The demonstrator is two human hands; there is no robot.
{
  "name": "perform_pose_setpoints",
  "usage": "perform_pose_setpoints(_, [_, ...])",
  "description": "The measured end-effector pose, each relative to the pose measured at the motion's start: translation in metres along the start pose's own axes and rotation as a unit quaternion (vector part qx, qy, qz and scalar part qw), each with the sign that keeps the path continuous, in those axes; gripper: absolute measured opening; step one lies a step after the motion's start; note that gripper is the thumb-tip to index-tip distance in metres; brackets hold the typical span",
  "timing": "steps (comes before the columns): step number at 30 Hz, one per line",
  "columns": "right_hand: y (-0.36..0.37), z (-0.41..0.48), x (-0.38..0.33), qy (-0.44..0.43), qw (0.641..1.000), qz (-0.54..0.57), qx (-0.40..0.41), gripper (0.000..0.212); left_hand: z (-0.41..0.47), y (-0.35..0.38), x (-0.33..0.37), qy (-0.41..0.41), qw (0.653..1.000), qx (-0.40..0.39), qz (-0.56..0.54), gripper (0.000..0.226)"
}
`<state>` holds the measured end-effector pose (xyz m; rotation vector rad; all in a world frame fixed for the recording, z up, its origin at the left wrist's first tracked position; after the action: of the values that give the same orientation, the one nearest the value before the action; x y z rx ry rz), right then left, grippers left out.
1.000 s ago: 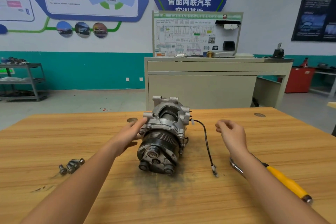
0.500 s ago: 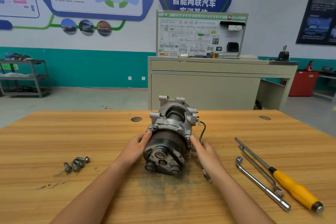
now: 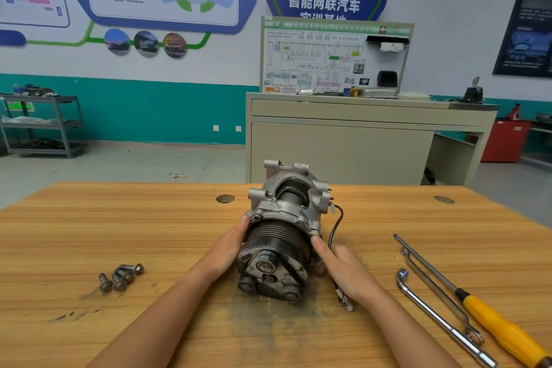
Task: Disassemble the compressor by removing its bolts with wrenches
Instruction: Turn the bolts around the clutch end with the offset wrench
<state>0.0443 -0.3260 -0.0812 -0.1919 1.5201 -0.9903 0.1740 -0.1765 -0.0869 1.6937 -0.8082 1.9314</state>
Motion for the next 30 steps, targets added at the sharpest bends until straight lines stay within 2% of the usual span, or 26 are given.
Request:
perform_pose_setpoints(3, [-0.001,0.004,0.002,-0.010,0.999,-0.034,0.019,0.067,-0.002,0.000,0.004,0.000,1.000,0.002,0.003,0.052])
perform_pose_setpoints(6, [-0.001,0.005,0.001,-0.019,0.999,-0.042,0.027,0.061,-0.004,0.002,0.007,-0.005,1.000,-0.003,0.003,0.039])
perform_pose_setpoints(8, [-0.002,0.003,-0.001,-0.021,0.997,-0.059,0.037,0.060,-0.006,0.003,0.007,-0.008,1.000,-0.011,-0.002,0.035])
perform_pose_setpoints(10, [-0.014,0.002,-0.002,-0.028,0.990,-0.104,0.095,0.061,-0.008,0.005,0.008,-0.006,1.000,-0.027,-0.004,0.034])
perform_pose_setpoints(12, [-0.025,-0.001,-0.006,-0.051,0.973,-0.155,0.161,0.073,-0.010,0.007,0.009,-0.004,0.999,-0.039,-0.010,0.035])
perform_pose_setpoints(14, [-0.027,-0.002,-0.010,-0.060,0.969,-0.170,0.171,0.084,-0.008,0.008,0.006,-0.005,0.999,-0.040,-0.014,0.040])
perform_pose_setpoints(16, [-0.027,-0.005,-0.018,-0.076,0.965,-0.187,0.168,0.078,-0.003,0.008,0.000,-0.003,0.999,-0.033,-0.019,0.047])
perform_pose_setpoints(17, [-0.034,-0.008,-0.023,-0.080,0.958,-0.201,0.191,0.076,0.000,0.007,-0.002,0.000,0.999,-0.031,-0.020,0.050])
perform_pose_setpoints(19, [-0.060,-0.021,-0.033,-0.086,0.928,-0.216,0.292,0.079,0.004,0.006,-0.004,0.002,0.999,-0.031,-0.016,0.053])
perform_pose_setpoints(21, [-0.079,-0.036,-0.046,-0.133,0.896,-0.203,0.373,0.074,0.004,0.005,-0.001,0.010,0.999,-0.029,-0.010,0.051])
perform_pose_setpoints(22, [-0.079,-0.040,-0.053,-0.168,0.895,-0.193,0.366,0.067,0.004,0.005,0.001,0.016,0.999,-0.027,-0.007,0.048])
perform_pose_setpoints(24, [-0.059,-0.038,-0.063,-0.215,0.921,-0.178,0.272,0.053,0.003,0.007,0.006,0.032,0.999,-0.029,-0.002,0.041])
perform_pose_setpoints(26, [-0.036,-0.024,-0.055,-0.170,0.953,-0.195,0.158,0.056,0.003,0.008,0.006,0.036,0.999,-0.029,0.005,0.038])
perform_pose_setpoints(28, [-0.025,-0.010,-0.045,-0.132,0.952,-0.257,0.097,0.065,0.005,0.007,0.004,0.030,0.999,-0.028,0.004,0.038])
perform_pose_setpoints(30, [-0.023,-0.001,-0.045,-0.143,0.938,-0.303,0.089,0.067,0.007,0.006,0.004,0.033,0.999,-0.031,0.011,0.034])
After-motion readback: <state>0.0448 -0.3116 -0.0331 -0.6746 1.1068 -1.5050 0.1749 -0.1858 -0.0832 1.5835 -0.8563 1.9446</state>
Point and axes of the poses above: each hand's wrist, its own z-axis towards the middle knuckle, its own y-axis out of the palm, x = y × z, the point moved 9 cm from there along z, towards the middle knuckle, and after that the axes turned 8 degrees about -z, right-handed, at the moved point
